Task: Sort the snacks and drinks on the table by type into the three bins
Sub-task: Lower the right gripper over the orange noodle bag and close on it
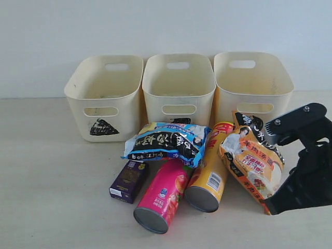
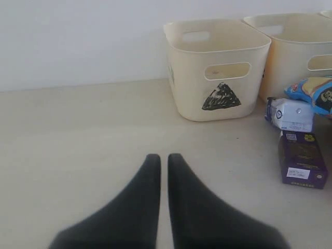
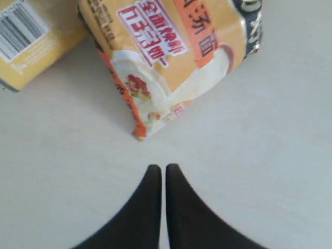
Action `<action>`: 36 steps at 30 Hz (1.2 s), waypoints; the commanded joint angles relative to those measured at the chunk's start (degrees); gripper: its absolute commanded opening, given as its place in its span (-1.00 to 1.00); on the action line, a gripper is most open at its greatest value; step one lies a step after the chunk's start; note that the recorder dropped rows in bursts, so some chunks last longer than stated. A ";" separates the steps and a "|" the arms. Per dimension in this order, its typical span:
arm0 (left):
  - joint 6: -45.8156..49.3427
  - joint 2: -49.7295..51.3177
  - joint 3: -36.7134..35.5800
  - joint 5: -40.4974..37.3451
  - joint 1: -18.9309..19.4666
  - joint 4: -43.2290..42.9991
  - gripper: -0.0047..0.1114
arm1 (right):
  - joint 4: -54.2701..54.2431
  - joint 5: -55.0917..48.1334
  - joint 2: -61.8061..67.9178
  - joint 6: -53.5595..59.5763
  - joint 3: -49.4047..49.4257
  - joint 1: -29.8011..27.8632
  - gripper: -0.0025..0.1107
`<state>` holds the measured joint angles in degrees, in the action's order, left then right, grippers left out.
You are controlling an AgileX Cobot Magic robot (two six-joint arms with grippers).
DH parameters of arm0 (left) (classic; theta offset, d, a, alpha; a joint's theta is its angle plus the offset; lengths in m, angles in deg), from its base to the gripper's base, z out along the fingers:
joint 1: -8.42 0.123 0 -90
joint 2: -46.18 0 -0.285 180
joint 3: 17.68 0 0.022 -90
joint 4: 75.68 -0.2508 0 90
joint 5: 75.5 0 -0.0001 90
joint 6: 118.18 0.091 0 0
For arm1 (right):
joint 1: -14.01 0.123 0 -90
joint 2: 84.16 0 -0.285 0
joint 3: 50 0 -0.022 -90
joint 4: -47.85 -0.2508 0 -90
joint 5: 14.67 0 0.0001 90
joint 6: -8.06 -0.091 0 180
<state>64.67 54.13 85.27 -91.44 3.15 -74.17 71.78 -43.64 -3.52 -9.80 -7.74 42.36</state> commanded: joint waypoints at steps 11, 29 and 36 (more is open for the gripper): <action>0.21 -0.17 -0.17 0.42 -0.34 0.61 -0.85 | 34.57 -0.36 -0.13 -34.40 5.14 16.88 -0.96; 0.21 -0.17 -0.17 0.42 -0.34 0.61 -0.85 | 45.10 1.42 -0.13 -46.44 6.29 16.79 0.49; 0.21 -0.17 -0.17 0.42 -0.34 0.61 -0.85 | 56.72 4.65 0.44 -53.17 6.29 16.79 0.40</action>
<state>64.67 54.13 85.27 -91.44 3.15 -74.17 123.28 -40.12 -3.52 -59.63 -1.68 59.12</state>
